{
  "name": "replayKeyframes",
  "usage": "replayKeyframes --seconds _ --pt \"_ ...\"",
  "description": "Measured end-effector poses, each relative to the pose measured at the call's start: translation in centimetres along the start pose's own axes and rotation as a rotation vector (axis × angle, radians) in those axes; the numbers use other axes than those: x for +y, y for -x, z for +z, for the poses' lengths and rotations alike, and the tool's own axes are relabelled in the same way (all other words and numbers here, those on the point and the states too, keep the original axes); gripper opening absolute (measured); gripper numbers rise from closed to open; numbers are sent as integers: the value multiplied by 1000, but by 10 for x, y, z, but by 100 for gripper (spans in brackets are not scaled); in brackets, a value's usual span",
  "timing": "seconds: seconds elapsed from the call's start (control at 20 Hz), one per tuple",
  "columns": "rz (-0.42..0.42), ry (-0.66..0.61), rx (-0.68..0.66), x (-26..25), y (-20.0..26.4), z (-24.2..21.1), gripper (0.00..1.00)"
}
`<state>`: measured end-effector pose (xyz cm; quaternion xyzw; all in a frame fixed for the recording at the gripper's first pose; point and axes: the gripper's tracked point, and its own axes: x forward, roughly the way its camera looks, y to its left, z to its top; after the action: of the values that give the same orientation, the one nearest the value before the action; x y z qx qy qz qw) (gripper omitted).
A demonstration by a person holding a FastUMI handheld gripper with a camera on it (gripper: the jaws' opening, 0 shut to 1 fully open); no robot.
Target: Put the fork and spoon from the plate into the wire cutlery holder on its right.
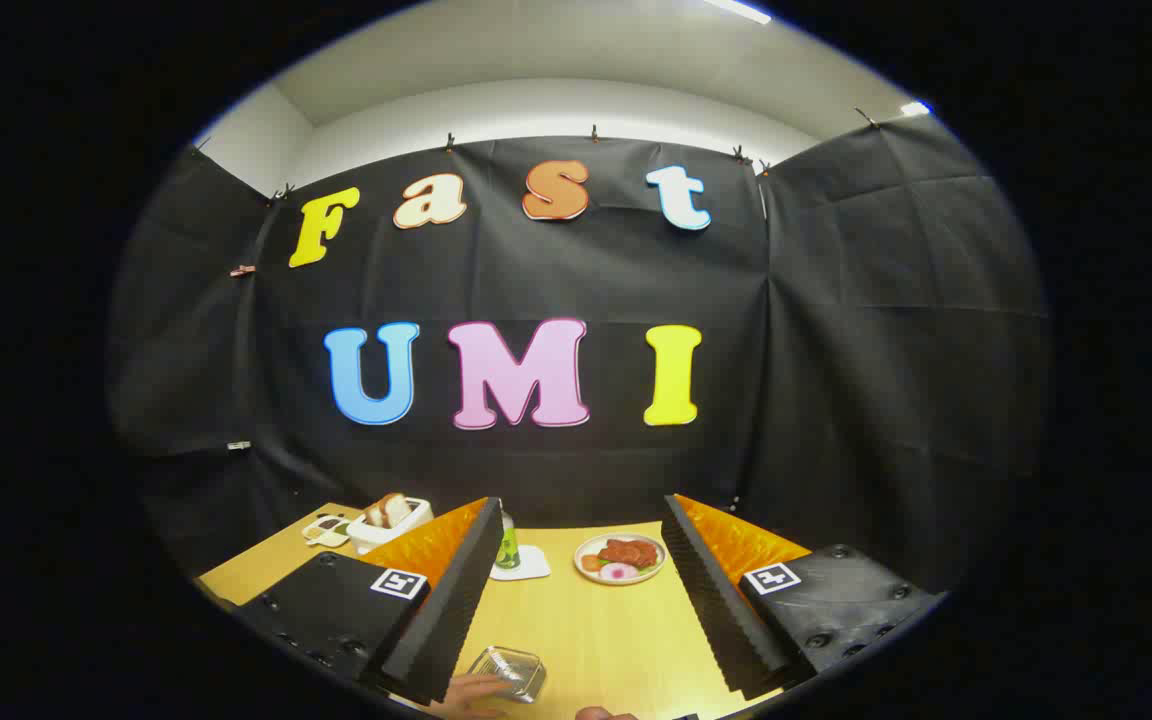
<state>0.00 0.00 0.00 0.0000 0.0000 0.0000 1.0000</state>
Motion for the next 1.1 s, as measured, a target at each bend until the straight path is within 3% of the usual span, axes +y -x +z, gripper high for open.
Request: replayKeyframes --seconds 0.5,1.1 --pt "67 39 -4 48 -21 -11 99" --pt "69 -45 52 116 -12 -44 99"
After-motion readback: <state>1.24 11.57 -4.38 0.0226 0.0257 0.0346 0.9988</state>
